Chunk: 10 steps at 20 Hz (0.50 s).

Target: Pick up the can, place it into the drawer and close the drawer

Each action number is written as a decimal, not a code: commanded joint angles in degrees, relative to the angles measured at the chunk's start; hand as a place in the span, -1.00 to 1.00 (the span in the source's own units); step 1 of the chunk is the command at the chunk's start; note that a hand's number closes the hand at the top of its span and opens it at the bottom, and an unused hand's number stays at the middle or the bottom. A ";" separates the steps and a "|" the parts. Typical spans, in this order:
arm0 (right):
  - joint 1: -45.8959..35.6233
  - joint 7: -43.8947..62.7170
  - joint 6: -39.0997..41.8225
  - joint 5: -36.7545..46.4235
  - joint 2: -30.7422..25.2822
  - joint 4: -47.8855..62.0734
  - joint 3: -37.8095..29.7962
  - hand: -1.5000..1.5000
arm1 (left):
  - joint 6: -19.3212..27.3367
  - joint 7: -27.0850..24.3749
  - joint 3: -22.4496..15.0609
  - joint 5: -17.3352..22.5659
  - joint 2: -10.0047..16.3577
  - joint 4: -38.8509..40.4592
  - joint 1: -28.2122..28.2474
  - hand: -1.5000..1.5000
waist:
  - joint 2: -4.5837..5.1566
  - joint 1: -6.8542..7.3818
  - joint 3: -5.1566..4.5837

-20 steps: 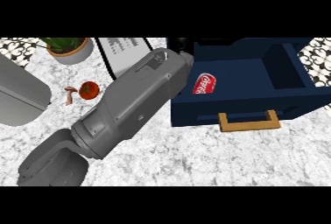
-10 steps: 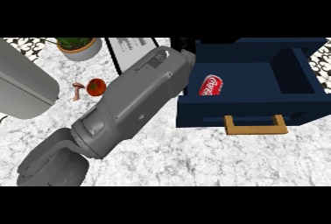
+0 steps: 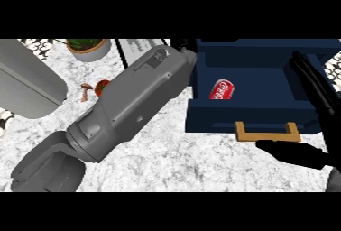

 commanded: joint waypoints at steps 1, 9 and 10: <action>-5.63 -1.27 -5.34 10.29 0.68 10.93 6.56 -1.00 | 0.36 0.51 0.04 -1.41 1.74 -1.33 1.27 -1.00 | 0.01 1.12 -0.01; -14.86 -5.45 -10.96 19.82 -2.02 30.83 9.75 -1.00 | 1.32 4.59 0.02 -3.48 5.28 -6.97 3.70 -1.00 | -0.23 1.21 -0.01; -14.65 -5.58 -12.58 21.15 -2.01 32.92 9.73 -1.00 | 1.02 7.32 -1.15 -4.20 7.93 -8.01 3.43 -1.00 | -0.36 1.47 0.01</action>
